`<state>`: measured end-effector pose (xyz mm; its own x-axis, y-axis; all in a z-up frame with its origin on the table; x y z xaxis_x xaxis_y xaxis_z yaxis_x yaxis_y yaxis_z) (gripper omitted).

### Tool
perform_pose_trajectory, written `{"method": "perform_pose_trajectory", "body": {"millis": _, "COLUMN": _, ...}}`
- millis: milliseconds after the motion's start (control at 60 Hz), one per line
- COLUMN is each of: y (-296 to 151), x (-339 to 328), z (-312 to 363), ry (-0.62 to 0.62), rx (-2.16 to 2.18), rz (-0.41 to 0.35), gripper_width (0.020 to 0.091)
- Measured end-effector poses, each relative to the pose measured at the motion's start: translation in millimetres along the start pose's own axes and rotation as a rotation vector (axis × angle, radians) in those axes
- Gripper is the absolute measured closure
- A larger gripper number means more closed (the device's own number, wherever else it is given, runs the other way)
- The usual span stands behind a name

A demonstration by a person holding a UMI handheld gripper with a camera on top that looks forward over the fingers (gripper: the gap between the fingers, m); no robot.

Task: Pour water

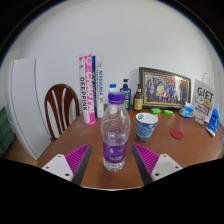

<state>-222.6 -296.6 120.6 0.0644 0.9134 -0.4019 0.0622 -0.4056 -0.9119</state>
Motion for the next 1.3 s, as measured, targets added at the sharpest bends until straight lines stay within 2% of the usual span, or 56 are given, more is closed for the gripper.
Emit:
{"method": "perform_pose_trajectory", "body": {"millis": 183, "y": 8.7, "x": 56.1, "z": 11.8, "ry": 0.077, "rx": 0.002, "rz": -0.056, "gripper_width": 0.0393}}
{"method": "perform_pose_trajectory", "body": {"millis": 250, "y": 5.7, "x": 63.9, "z": 4.8, "ry": 0.124, "rx": -0.003, "rz": -0.087, "gripper_width": 0.0535}}
{"method": "perform_pose_trajectory", "body": {"millis": 267, "y": 4.3, "x": 64.7, "z": 3.7, "ry": 0.136, "rx": -0.003, "rz": -0.094, "gripper_width": 0.0596}}
{"method": "perform_pose_trajectory", "body": {"millis": 350, "y": 3.8, "x": 69.4, "z": 5.2, "ry": 0.120, "rx": 0.015, "rz": -0.113, "gripper_width": 0.0639}}
{"method": "perform_pose_trajectory", "body": {"millis": 483, "y": 0.3, "x": 67.1, "z": 11.8, "ry": 0.112, "rx": -0.039, "rz": -0.106, "gripper_width": 0.0777}}
{"method": "perform_pose_trajectory", "body": {"millis": 650, "y": -27.6, "x": 51.3, "z": 34.2, "ry": 0.053, "rx": -0.045, "rz": -0.120, "gripper_width": 0.0781}}
{"method": "perform_pose_trajectory", "body": {"millis": 750, "y": -64.1, "x": 42.8, "z": 45.5, "ry": -0.012, "rx": 0.070, "rz": -0.134, "gripper_width": 0.0780}}
{"method": "perform_pose_trajectory", "body": {"millis": 883, "y": -115.2, "x": 37.8, "z": 53.9, "ry": -0.130, "rx": 0.332, "rz": -0.114, "gripper_width": 0.0782}}
{"method": "perform_pose_trajectory", "body": {"millis": 950, "y": -138.6, "x": 37.8, "z": 54.9, "ry": -0.213, "rx": 0.514, "rz": -0.084, "gripper_width": 0.0781}}
{"method": "perform_pose_trajectory", "body": {"millis": 1050, "y": -163.6, "x": 45.1, "z": 54.3, "ry": -0.322, "rx": 0.839, "rz": 0.004, "gripper_width": 0.0782}}
{"method": "perform_pose_trajectory", "body": {"millis": 1300, "y": -169.7, "x": 82.2, "z": 38.3, "ry": -0.491, "rx": 1.421, "rz": 0.202, "gripper_width": 0.0781}}
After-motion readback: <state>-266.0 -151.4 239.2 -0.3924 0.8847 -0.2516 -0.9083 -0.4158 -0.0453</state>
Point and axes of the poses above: the point between the fingertips, and its own axes, seen from behind it with the camera up: z to the left, y down, x forward, the way the camera looks, the point moved 4 cm from there along -x, backward, against the way the camera looks, and after that the axes turned 13 degrees about y, right-handed, at the moved point
